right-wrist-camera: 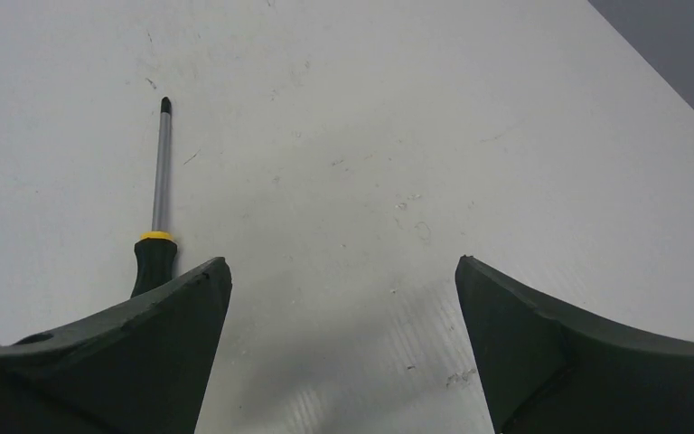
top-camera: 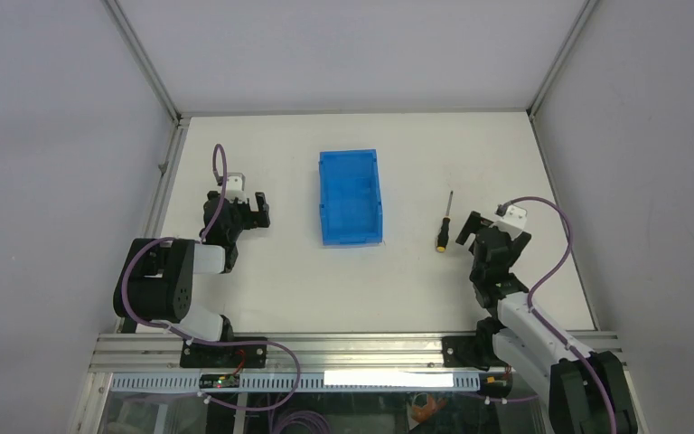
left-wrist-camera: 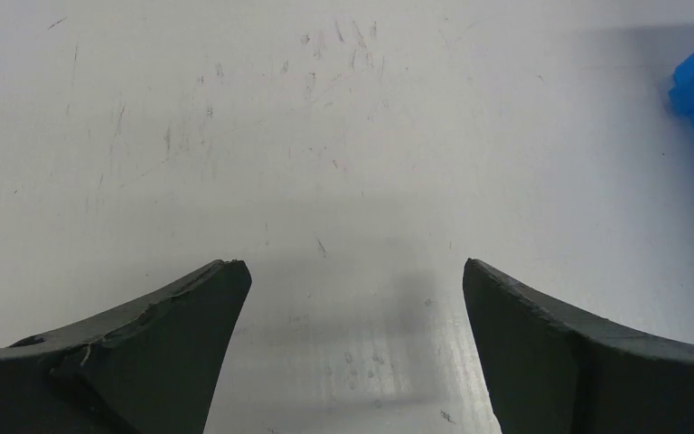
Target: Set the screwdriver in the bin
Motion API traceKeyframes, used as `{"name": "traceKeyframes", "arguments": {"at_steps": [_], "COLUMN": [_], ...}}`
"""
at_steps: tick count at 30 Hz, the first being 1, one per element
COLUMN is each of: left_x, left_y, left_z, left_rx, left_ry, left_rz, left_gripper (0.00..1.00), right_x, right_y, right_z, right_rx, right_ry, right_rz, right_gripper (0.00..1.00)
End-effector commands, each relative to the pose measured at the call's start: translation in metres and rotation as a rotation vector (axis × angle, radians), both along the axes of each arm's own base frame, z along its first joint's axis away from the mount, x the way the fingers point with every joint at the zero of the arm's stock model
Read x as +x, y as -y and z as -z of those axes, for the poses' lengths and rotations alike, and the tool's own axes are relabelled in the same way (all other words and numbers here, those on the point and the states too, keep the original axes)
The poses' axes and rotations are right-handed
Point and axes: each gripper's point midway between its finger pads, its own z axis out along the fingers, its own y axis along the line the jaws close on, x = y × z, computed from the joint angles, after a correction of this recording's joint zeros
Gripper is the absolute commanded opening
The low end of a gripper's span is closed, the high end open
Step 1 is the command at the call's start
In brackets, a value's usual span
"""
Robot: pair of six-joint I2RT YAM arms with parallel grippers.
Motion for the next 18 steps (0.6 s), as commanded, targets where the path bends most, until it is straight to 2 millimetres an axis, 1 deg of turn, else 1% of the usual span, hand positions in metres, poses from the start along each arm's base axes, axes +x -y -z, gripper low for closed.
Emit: {"name": "traceKeyframes", "arguments": {"at_steps": [1,4,7,8,9,10,12,14,18], "left_x": [0.015,0.015,0.015,0.015,0.015,0.015,0.015,0.015,0.015], "left_y": [-0.001,-0.001,-0.001,-0.001,-0.001,-0.001,-0.001,-0.001,-0.001], "left_z": [-0.03,-0.03,-0.03,-0.03,-0.03,-0.031,-0.03,-0.031,-0.031], "left_rx": [-0.021,-0.021,-0.021,-0.021,-0.021,-0.021,-0.021,-0.021,-0.021], "left_ry": [0.091,0.092,0.091,0.092,0.092,0.092,0.092,0.092,0.092], "left_rz": [-0.005,-0.005,-0.005,-0.006,-0.005,-0.006,-0.005,-0.005,-0.005], "left_gripper": [0.99,0.99,0.99,0.99,0.99,0.99,0.99,0.99,0.99], "right_x": [0.015,0.017,0.021,0.013,0.01,0.015,0.005,0.005,0.016], "right_y": [-0.004,-0.001,-0.006,-0.006,-0.009,-0.018,-0.029,-0.042,-0.058], "right_z": [-0.033,-0.044,-0.065,-0.06,-0.065,-0.076,-0.071,-0.061,-0.048], "right_rx": [0.042,0.033,0.049,0.047,0.061,0.083,0.127,0.168,0.217], "right_ry": [0.115,0.111,0.047,-0.065,-0.145,-0.224,-0.417,-0.538,-0.541], "right_rz": [0.007,0.021,0.018,0.02,0.024,0.007,0.006,-0.012,-0.059], "right_gripper": [0.99,0.99,0.99,0.99,0.99,0.99,0.99,0.99,0.99]}}
